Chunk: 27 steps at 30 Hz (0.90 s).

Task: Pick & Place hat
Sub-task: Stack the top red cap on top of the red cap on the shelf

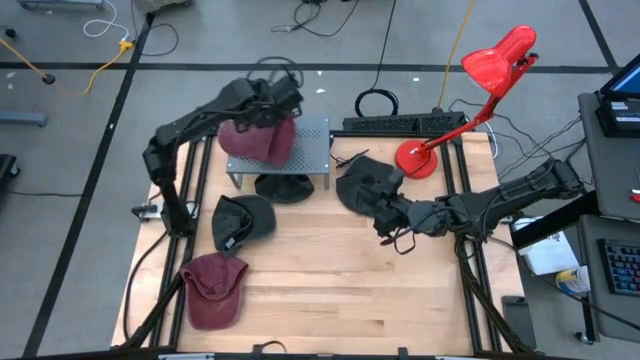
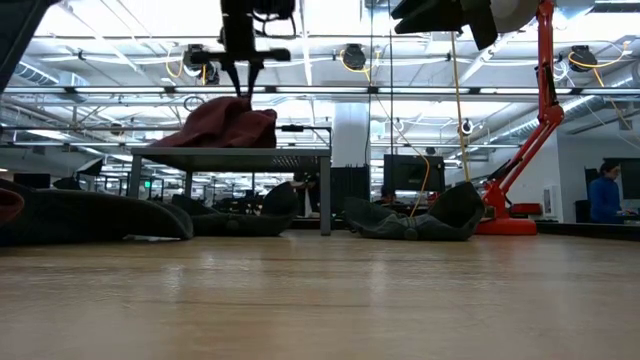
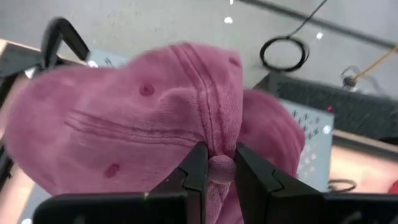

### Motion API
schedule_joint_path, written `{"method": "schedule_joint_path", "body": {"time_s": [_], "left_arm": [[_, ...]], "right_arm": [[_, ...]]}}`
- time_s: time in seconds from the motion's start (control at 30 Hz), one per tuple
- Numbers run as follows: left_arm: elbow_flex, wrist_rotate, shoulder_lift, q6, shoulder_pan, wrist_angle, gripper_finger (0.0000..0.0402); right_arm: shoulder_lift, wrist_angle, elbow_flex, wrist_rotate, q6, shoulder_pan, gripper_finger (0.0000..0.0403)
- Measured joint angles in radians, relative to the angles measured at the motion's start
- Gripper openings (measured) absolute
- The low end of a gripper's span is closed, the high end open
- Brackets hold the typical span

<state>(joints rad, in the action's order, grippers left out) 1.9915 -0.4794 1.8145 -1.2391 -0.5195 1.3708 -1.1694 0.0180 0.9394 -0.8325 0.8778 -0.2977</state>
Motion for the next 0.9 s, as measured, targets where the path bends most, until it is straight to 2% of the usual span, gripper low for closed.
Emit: {"method": "schedule_joint_path", "body": {"time_s": [0.17, 0.23, 0.4, 0.67, 0.9], "left_arm": [[0.000, 0.045, 0.057, 0.032, 0.012, -0.008, 0.0052], [0.000, 0.064, 0.072, 0.034, 0.015, -0.009, 0.0063], [-0.001, 0.122, 0.089, 0.032, 0.011, -0.013, 0.0147], [-0.001, 0.143, 0.052, 0.038, 0.003, -0.030, 0.0279], [-0.001, 0.167, -0.031, 0.059, -0.003, -0.043, 0.0350]], "right_arm": [[0.000, 0.000, 0.000, 0.000, -0.001, 0.000, 0.0130], [0.000, 0.000, 0.000, 0.000, -0.001, 0.000, 0.0130], [0.000, 0.001, 0.000, 0.000, -0.002, 0.000, 0.0130], [0.000, 0.001, 0.000, 0.000, -0.002, 0.000, 0.0130], [0.000, 0.001, 0.000, 0.000, -0.022, 0.000, 0.0130]]}}
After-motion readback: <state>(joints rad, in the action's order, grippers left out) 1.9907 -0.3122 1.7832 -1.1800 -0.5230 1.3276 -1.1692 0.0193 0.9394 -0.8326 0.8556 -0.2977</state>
